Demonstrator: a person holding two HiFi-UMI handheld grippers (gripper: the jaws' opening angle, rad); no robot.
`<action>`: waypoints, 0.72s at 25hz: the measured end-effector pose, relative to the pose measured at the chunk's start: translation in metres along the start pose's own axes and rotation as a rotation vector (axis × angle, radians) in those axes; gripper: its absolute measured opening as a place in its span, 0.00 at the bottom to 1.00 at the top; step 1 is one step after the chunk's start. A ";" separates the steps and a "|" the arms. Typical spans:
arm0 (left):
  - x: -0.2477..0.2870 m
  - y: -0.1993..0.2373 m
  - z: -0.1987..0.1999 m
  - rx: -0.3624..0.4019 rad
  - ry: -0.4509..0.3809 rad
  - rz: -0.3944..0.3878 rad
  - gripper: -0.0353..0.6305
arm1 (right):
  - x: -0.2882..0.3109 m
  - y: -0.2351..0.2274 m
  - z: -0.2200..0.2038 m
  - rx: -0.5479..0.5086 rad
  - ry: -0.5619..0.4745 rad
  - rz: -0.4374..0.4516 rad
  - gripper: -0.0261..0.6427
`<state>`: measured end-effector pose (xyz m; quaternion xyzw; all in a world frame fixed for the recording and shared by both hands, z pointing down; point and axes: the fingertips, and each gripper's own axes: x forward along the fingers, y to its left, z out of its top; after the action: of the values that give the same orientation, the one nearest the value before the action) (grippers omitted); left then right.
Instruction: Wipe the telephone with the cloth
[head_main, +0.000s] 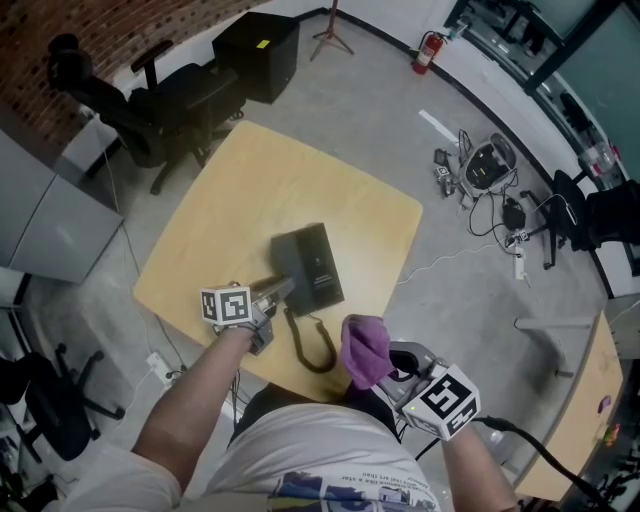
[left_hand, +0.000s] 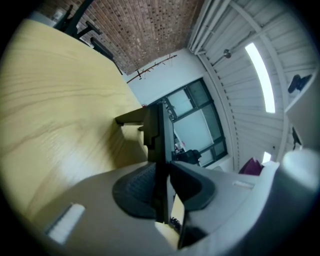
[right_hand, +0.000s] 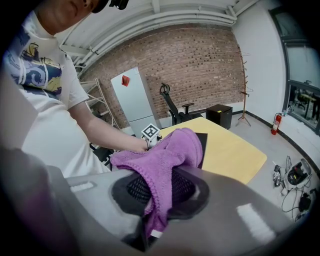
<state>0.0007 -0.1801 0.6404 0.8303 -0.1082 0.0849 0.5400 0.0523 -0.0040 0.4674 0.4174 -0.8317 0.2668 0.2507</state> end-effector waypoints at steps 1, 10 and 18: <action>0.000 0.001 0.000 0.012 0.006 0.014 0.21 | 0.001 0.000 -0.001 0.002 0.000 0.000 0.10; -0.008 0.007 0.003 0.078 0.003 0.082 0.27 | 0.004 0.005 0.000 0.007 -0.009 -0.023 0.10; -0.048 -0.011 0.008 0.151 -0.072 0.093 0.30 | 0.008 0.015 -0.001 0.012 -0.014 -0.055 0.10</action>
<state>-0.0420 -0.1791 0.6157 0.8653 -0.1594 0.0877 0.4670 0.0360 -0.0004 0.4701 0.4436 -0.8200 0.2618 0.2497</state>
